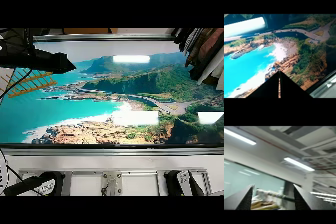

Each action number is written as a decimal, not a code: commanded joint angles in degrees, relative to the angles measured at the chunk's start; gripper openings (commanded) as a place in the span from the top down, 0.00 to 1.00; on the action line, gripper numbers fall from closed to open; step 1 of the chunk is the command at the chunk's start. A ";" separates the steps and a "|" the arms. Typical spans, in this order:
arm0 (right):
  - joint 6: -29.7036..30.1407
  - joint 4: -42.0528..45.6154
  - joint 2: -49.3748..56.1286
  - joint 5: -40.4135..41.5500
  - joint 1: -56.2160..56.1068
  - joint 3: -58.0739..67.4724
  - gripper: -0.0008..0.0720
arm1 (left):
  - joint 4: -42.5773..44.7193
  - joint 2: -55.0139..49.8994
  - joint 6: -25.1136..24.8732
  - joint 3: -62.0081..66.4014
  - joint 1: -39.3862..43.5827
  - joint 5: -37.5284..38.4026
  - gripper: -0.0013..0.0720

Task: Fold the clothes and pants, and hang the long-sleeved shirts on hangers.

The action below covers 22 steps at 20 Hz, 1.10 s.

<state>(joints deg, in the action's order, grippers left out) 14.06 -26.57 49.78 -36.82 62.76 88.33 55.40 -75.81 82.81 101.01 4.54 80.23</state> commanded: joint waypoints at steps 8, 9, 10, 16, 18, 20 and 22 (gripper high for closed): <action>-29.99 43.12 0.61 -22.27 -41.72 -15.72 0.26 | 0.22 0.04 -2.47 -0.02 2.82 -0.76 0.96; -30.01 43.12 0.70 -22.84 -46.14 -18.69 0.28 | 0.61 0.04 -2.47 -0.02 3.85 -0.76 0.96; -29.99 43.12 0.85 -22.73 -51.06 -22.05 0.30 | 0.66 0.04 -2.47 -0.09 4.81 -0.81 0.96; -29.97 43.36 5.90 -18.05 -74.99 -34.32 0.30 | 0.59 6.29 -2.47 -14.36 7.78 -8.83 0.96; -29.97 43.30 8.44 -17.33 -80.24 -34.45 0.30 | 0.42 9.79 -2.45 -21.68 7.78 -10.34 0.96; -29.97 43.28 10.49 -17.00 -83.67 -34.45 0.30 | 0.35 12.41 -2.45 -26.77 7.78 -10.23 0.96; -29.97 43.25 11.82 -17.20 -85.50 -34.45 0.30 | 0.35 14.60 -2.45 -30.56 7.74 -10.38 0.96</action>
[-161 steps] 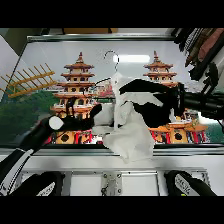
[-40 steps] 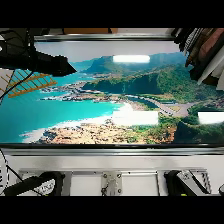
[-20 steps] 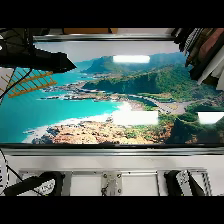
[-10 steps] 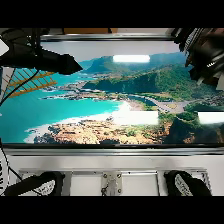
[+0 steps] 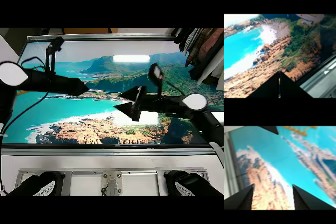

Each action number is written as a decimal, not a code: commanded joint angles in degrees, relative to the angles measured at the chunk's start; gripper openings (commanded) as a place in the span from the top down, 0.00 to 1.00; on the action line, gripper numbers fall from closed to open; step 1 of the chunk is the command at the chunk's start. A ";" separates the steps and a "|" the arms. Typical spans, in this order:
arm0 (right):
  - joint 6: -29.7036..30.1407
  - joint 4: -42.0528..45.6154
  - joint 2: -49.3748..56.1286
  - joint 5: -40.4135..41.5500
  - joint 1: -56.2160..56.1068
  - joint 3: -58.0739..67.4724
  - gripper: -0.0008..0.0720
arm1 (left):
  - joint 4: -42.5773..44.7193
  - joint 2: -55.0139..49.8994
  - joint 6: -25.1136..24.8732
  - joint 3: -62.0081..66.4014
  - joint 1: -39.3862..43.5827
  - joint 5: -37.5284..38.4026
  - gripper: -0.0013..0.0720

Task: Fold the clothes and pants, and hang the long-sleeved shirts on hangers.

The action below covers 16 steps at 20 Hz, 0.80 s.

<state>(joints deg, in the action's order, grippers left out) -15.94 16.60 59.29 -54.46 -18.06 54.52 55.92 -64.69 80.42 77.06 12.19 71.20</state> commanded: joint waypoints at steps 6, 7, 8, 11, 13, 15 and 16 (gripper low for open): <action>0.04 -0.31 2.75 0.42 -5.38 -0.63 0.96 | -0.13 7.76 -0.07 -12.07 0.09 -2.40 0.96; 0.04 -0.31 2.75 0.42 -5.38 -0.63 0.96 | -0.13 8.04 -0.07 -12.07 0.09 -2.40 0.96; 0.04 -0.31 2.75 0.44 -5.38 -0.63 0.96 | -0.17 8.15 -0.07 -12.04 0.09 -2.36 0.96; 0.04 -0.31 2.75 0.44 -5.38 -0.63 0.96 | -0.15 8.20 -0.07 -12.07 0.09 -2.40 0.96; 0.04 -0.31 2.75 0.44 -5.38 -0.63 0.96 | -0.15 8.20 -0.07 -12.07 0.09 -2.40 0.96; 0.04 -0.31 2.75 0.44 -5.38 -0.63 0.96 | -0.15 8.20 -0.07 -12.07 0.09 -2.40 0.96; 0.04 -0.31 2.75 0.44 -5.38 -0.63 0.96 | -0.15 8.20 -0.07 -12.07 0.09 -2.40 0.96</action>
